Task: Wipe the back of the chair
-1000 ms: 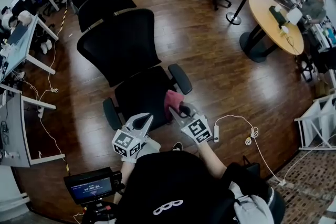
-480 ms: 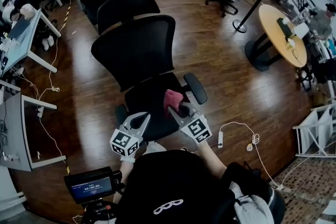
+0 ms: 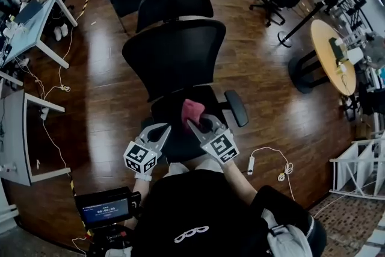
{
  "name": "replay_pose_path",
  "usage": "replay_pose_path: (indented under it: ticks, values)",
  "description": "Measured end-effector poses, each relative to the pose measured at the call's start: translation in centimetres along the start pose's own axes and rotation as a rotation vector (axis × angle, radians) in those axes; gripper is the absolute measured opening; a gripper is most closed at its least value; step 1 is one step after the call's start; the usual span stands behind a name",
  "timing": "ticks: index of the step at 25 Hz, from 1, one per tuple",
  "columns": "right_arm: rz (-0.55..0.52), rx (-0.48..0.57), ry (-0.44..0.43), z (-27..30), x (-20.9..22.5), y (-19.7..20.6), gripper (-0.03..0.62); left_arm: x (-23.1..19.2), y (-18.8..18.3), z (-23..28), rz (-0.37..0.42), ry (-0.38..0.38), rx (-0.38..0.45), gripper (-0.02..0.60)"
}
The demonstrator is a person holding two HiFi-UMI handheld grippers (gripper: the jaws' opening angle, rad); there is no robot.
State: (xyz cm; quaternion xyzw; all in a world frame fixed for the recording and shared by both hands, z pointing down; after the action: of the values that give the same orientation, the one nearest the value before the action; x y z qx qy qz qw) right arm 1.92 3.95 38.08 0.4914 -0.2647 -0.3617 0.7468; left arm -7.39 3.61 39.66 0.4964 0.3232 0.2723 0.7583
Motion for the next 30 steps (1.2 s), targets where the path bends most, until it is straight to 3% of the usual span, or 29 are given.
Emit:
replay_pose_path:
  ticks: [9, 14, 21, 30]
  values:
    - [-0.032, 0.019, -0.120, -0.8, 2.4, 0.6, 0.041, -0.7, -0.8, 2.1, -0.033, -0.142, 0.023, -0.011]
    - [-0.065, 0.000, -0.199, -3.2, 4.7, 1.2, 0.041, 1.3, -2.2, 4.0, -0.242, -0.185, 0.133, -0.011]
    - [-0.066, 0.002, -0.191, -7.5, 7.6, 2.8, 0.041, 5.2, -2.6, 6.6, -0.202, -0.203, 0.127, -0.011]
    - [-0.078, 0.001, -0.189, -8.2, 6.6, 3.0, 0.041, 5.7, -2.1, 5.1, -0.205, -0.238, 0.126, -0.011]
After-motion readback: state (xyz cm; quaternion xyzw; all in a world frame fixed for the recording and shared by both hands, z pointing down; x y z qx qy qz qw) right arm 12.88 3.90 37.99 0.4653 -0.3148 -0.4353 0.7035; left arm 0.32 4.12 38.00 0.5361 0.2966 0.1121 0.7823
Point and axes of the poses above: the fingertips, and each gripper's own axes: z forward along the fingers, x to its right, y out of its underside, the point moved 2 cm from there along -z, backward along the fingers, and after that the axes turned 15 degrees about -y, right-handed, at the moved point
